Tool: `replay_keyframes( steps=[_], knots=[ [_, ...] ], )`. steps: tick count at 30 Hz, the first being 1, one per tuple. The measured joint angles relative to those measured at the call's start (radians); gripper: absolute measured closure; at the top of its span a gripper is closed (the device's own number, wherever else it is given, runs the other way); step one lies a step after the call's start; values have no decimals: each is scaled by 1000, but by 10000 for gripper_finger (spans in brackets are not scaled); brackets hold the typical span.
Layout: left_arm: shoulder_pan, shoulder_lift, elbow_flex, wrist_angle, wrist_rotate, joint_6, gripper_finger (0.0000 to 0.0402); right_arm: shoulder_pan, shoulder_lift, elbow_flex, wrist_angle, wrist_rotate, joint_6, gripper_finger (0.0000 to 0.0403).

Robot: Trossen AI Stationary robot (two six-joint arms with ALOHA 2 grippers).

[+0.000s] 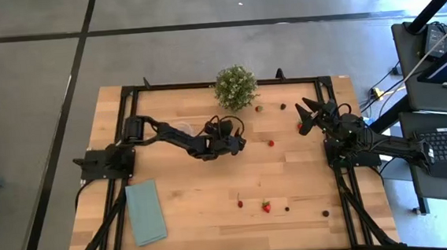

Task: Pick and placing Produce into tupperware
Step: Put the black cherry into the transparent container

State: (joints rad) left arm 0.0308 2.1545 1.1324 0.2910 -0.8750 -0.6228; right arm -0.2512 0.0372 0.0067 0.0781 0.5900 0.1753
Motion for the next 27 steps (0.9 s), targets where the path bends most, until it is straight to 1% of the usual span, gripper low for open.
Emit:
replay_keyframes(
  steps=[5,13,27],
  knots=[
    [-2,39,0,4,-6,3,127,0,0,0,0,0,-1,186],
    [4,79,3,17,-46,-83,127,0,0,0,0,0,-1,186],
    [-29,90,1,40,-70,-84,127,0,0,0,0,-8,-1,186]
  ],
)
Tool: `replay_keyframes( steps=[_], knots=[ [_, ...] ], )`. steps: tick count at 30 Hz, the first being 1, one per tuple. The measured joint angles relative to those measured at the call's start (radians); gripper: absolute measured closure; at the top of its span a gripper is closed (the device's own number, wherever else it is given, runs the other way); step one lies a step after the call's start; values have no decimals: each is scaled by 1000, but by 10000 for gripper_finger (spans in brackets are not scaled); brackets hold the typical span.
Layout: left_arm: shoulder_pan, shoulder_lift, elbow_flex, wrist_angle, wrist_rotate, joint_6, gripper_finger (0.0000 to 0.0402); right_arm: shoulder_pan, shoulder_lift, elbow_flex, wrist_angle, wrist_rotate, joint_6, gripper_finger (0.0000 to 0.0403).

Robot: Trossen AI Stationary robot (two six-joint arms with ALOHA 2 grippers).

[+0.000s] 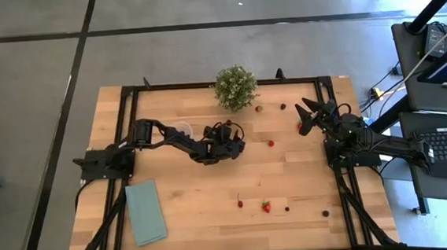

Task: Pick and placing Produce into tupperware
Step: Put the black cherry into the transparent container

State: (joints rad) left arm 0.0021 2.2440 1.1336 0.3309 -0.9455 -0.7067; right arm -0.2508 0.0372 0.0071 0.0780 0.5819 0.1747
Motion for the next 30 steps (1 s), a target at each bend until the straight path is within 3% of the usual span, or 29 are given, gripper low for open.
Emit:
replay_keyframes(
  steps=[30],
  knots=[
    [12,1,-2,24,-13,16,127,0,0,0,0,-1,4,186]
  ],
)
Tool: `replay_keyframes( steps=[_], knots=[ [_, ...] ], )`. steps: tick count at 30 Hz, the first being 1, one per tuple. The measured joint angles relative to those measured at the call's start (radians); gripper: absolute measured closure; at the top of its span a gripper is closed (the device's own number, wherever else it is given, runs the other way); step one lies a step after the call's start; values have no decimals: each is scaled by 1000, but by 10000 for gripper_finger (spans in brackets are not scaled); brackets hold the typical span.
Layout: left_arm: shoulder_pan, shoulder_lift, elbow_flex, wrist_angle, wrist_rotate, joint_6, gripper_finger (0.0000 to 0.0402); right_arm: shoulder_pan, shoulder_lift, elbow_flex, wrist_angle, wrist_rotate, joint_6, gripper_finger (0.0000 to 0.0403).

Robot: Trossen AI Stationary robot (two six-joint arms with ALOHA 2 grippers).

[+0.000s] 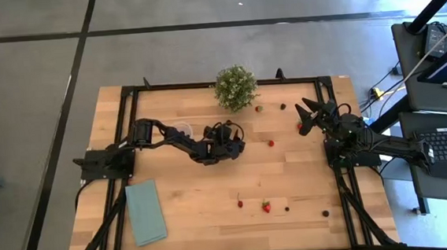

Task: Pick and placing Produce into tupperware
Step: Put the black cherry into the transparent container

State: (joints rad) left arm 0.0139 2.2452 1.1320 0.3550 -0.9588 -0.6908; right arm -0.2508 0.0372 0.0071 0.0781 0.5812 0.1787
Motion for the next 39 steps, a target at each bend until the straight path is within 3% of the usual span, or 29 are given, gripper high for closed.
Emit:
replay_keyframes(
  steps=[24,39],
  knots=[
    [34,0,0,-6,-47,49,127,0,0,0,0,0,-4,186],
    [74,-3,0,1,30,43,127,0,0,0,0,0,-4,186]
  ],
)
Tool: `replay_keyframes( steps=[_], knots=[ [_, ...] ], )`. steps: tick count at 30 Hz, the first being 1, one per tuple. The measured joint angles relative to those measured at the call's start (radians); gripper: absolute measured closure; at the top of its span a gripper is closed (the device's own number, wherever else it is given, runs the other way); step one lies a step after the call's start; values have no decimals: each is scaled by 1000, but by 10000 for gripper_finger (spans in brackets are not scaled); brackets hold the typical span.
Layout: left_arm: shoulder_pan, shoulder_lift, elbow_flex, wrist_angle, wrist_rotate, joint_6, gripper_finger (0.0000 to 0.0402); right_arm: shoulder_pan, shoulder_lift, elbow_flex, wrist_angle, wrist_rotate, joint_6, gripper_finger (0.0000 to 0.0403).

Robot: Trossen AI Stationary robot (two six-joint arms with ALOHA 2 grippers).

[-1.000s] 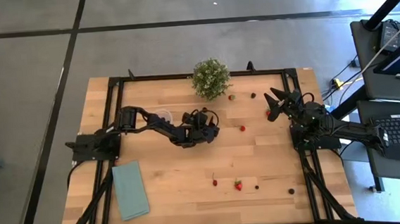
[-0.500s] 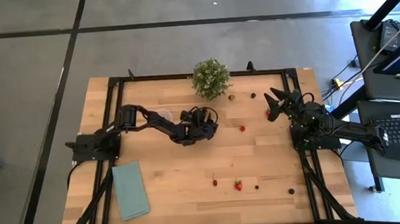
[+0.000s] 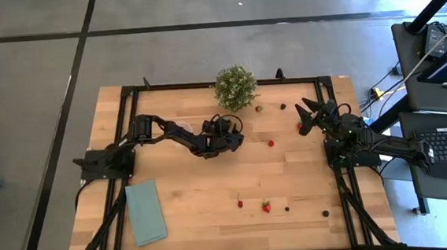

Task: Pick and placing Produce into tupperware
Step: Put the black cherry into the transparent container

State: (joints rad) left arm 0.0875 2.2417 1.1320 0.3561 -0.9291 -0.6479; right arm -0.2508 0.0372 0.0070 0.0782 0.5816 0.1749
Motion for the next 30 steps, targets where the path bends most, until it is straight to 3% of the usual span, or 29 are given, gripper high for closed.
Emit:
replay_keyframes(
  steps=[20,30],
  knots=[
    [31,0,2,-2,36,0,131,0,0,0,0,0,0,186],
    [33,0,3,-18,70,4,228,0,0,0,0,0,0,186]
  ],
)
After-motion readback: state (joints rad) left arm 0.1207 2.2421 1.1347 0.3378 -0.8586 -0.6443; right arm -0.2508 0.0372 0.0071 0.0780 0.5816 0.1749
